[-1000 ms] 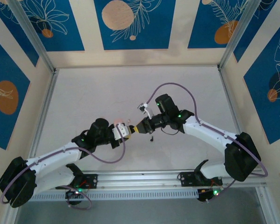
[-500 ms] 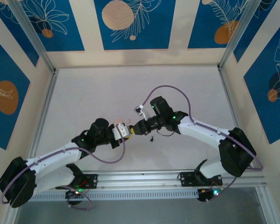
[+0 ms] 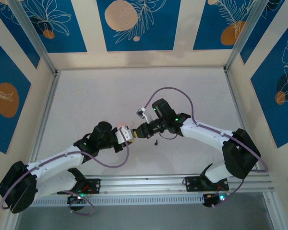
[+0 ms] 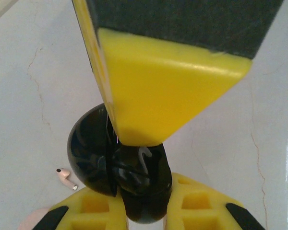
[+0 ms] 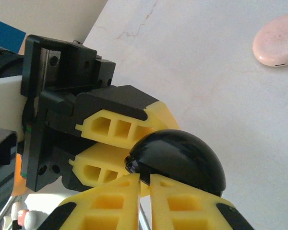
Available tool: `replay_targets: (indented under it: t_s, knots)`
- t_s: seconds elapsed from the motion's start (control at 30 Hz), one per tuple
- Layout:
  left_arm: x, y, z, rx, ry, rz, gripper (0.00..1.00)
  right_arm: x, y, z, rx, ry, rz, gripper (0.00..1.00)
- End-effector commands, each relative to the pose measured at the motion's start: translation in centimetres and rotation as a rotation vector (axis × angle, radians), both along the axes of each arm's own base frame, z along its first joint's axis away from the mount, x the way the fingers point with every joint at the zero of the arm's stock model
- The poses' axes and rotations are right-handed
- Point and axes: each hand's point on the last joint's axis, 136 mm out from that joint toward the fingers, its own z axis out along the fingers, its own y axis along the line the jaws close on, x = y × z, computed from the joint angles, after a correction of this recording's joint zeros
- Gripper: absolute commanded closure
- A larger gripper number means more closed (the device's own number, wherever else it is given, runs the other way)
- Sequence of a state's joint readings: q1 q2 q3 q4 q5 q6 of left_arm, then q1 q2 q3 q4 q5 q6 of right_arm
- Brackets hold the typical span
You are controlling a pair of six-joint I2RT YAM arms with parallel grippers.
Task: Insert the wireless bluetooth earbuds into the charging case
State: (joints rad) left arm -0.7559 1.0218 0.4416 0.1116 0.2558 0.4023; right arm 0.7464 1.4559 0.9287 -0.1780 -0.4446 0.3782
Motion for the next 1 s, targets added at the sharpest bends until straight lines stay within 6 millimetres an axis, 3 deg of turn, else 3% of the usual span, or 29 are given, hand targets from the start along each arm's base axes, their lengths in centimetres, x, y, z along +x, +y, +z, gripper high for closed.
replay_targets:
  t_s: [0.0,0.27,0.53,0.7,0.97]
  knots:
    - [-0.2,-0.7,1.8,-0.05,-0.047,-0.027,0.86,-0.2,-0.3,-1.2,-0.062,0.018,0.003,0.9]
    - [-0.2,-0.5,1.9,-0.045,-0.054,-0.019,0.86,-0.9,-1.1,-1.6,-0.107,0.024,0.028,0.92]
    - [-0.1,-0.5,1.7,-0.041,-0.049,-0.014,0.86,-1.0,-0.9,3.0,0.003,-0.082,0.037,0.82]
    - [0.0,-0.6,1.7,-0.046,-0.048,-0.011,0.85,-0.9,-0.7,4.8,0.039,-0.093,0.011,0.75]
    - [0.1,-0.6,1.9,-0.052,-0.046,-0.004,0.85,-0.3,-0.2,3.8,-0.048,-0.042,-0.059,0.7]
